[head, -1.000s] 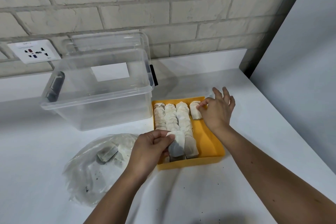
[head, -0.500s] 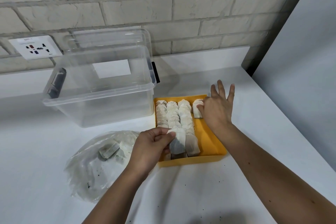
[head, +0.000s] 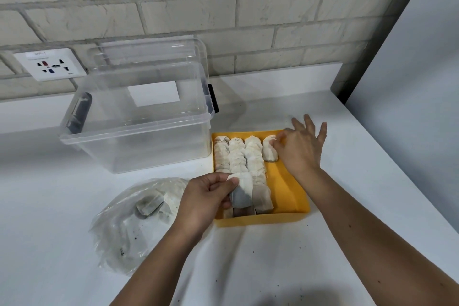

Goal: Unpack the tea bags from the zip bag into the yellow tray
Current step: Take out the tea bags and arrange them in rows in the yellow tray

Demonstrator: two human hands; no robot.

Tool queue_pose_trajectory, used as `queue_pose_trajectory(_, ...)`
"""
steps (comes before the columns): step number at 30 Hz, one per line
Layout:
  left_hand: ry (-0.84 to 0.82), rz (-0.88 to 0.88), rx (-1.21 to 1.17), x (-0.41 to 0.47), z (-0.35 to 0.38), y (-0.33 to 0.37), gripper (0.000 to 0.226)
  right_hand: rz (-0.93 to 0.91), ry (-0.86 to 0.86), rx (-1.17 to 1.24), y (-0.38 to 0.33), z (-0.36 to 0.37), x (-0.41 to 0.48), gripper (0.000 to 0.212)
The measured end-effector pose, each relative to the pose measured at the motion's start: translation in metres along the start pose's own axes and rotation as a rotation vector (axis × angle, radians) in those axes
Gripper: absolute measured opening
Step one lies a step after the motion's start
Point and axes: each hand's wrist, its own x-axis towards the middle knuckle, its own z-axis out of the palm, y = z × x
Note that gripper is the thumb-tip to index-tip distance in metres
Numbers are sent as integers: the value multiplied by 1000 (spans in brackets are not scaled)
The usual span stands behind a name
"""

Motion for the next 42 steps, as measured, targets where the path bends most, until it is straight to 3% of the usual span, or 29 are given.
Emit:
queue_pose_trajectory(3,0,-23,-60,0,0,4,9,4,112,379,-8,-31,-27,30)
queue_pose_trajectory(6,-11,-37,-130,-2,2,11,11,-86,-127,844,-17,-64,-59,14)
queue_pose_trajectory(8,-29,-29,-130,-3,4,15,10,-158,-264,921,-20,-72,-75,14)
queue_pose_trajectory(21,-28,46,-3,-13,5,19,11,-297,-111,459,13,-79,-80,6)
queue_pose_trajectory(32,13,62,41,-7,3,12,11,-270,-391,136,24,-62,-40,14)
queue_pose_trajectory(42,-3,74,102,1,1,2,8,-195,-66,-46,9,-5,2,27)
